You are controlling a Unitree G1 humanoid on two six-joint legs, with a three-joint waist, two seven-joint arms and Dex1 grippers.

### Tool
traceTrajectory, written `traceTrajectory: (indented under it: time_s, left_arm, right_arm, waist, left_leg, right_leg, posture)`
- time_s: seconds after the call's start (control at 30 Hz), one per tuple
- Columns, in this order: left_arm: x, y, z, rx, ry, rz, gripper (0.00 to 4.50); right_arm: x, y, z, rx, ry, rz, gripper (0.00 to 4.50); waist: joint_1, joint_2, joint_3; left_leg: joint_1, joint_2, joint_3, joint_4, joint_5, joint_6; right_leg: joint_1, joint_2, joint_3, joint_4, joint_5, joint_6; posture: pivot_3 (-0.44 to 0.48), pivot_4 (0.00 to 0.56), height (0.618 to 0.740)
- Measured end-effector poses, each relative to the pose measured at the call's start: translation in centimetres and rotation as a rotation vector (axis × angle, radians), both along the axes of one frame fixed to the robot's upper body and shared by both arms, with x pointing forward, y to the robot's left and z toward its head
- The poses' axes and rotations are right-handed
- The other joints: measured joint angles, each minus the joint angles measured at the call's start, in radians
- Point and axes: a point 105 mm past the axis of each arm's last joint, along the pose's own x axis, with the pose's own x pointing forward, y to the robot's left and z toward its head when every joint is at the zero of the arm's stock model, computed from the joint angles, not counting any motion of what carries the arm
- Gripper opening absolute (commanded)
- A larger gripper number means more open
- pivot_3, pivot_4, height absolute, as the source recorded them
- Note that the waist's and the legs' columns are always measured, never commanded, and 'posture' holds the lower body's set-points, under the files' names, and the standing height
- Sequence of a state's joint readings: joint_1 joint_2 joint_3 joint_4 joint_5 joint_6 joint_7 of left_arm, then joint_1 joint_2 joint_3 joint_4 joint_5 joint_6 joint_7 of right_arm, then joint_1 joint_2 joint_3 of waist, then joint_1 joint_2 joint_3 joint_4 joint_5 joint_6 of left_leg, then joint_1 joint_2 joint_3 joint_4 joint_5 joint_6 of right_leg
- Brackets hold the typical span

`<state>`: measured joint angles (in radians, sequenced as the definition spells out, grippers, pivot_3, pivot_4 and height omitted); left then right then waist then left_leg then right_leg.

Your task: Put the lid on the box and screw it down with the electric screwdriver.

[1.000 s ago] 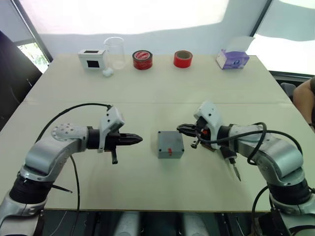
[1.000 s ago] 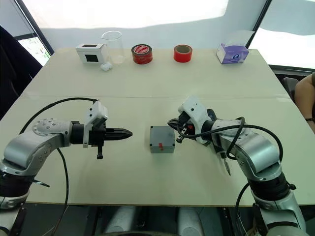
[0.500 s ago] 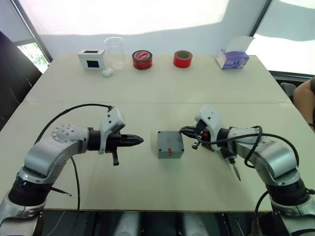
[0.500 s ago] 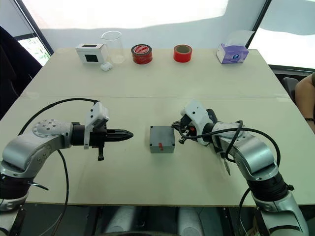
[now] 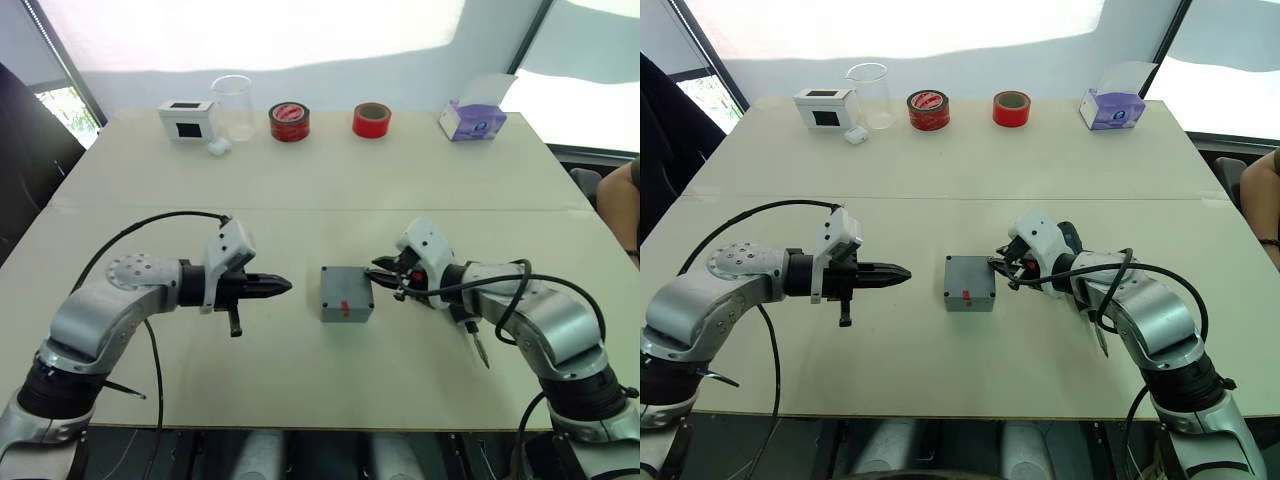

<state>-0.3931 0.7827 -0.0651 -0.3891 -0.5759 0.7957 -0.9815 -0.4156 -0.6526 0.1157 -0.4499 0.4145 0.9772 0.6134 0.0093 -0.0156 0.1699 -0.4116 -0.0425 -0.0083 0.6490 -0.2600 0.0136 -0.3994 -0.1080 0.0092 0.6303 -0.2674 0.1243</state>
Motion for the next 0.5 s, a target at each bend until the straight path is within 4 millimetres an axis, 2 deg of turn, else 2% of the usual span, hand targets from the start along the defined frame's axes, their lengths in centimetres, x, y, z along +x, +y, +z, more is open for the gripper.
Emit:
traceTrajectory:
  time_s: [0.13,0.17,0.2,0.3,0.4,0.5]
  left_arm:
    - [0.0,0.0,0.0,-0.002,0.000,-0.001,0.00]
    - [0.0,-0.1,0.0,-0.003,0.000,-0.001,0.00]
    - [0.0,-0.1,0.0,-0.006,0.000,-0.002,0.00]
    - [0.1,-0.6,0.2,-0.033,-0.002,-0.013,0.00]
    - [0.1,-1.3,1.1,-0.065,-0.018,-0.042,0.00]
    - [0.2,-1.8,2.5,-0.077,-0.057,-0.074,0.00]
  right_arm:
    - [0.0,-0.1,-0.1,0.000,0.010,-0.004,4.04]
    - [0.0,-0.2,-0.1,0.002,0.013,-0.007,4.35]
    - [0.0,-0.3,0.0,0.005,0.018,-0.011,4.49]
    - [0.3,-1.1,0.9,0.046,0.042,-0.050,4.49]
    - [1.8,-3.0,3.7,0.075,-0.034,-0.155,4.49]
    - [2.8,-6.9,5.9,0.038,-0.009,-0.275,4.49]
  waist:
    - [0.000,0.000,0.000]
    - [0.000,0.000,0.000]
    - [0.001,0.000,0.000]
    - [0.001,0.000,0.000]
    - [0.002,0.000,0.000]
    - [0.004,0.001,0.000]
  left_leg:
    - [0.000,0.000,0.000,0.000,0.000,0.000]
    - [0.000,0.000,0.000,0.000,0.000,0.000]
    - [0.000,0.000,0.000,0.000,0.000,0.000]
    - [0.000,0.000,0.000,0.000,0.000,0.000]
    - [0.000,0.000,0.000,0.000,0.000,0.000]
    - [0.000,-0.001,0.000,0.000,0.000,0.000]
  right_leg:
    - [0.000,0.000,0.000,0.000,0.000,0.000]
    - [0.000,0.000,0.000,0.000,0.000,0.000]
    - [0.000,0.000,0.000,0.000,0.000,0.000]
    - [0.000,0.000,0.000,0.000,0.000,0.000]
    - [0.000,0.000,0.000,0.000,0.000,0.000]
    - [0.000,-0.001,-0.001,-0.001,0.000,0.000]
  posture:
    - [0.000,0.150,0.740]
    - [0.000,0.150,0.740]
    - [0.000,0.150,0.740]
    - [0.000,0.150,0.740]
    - [0.000,0.150,0.740]
    - [0.000,0.150,0.740]
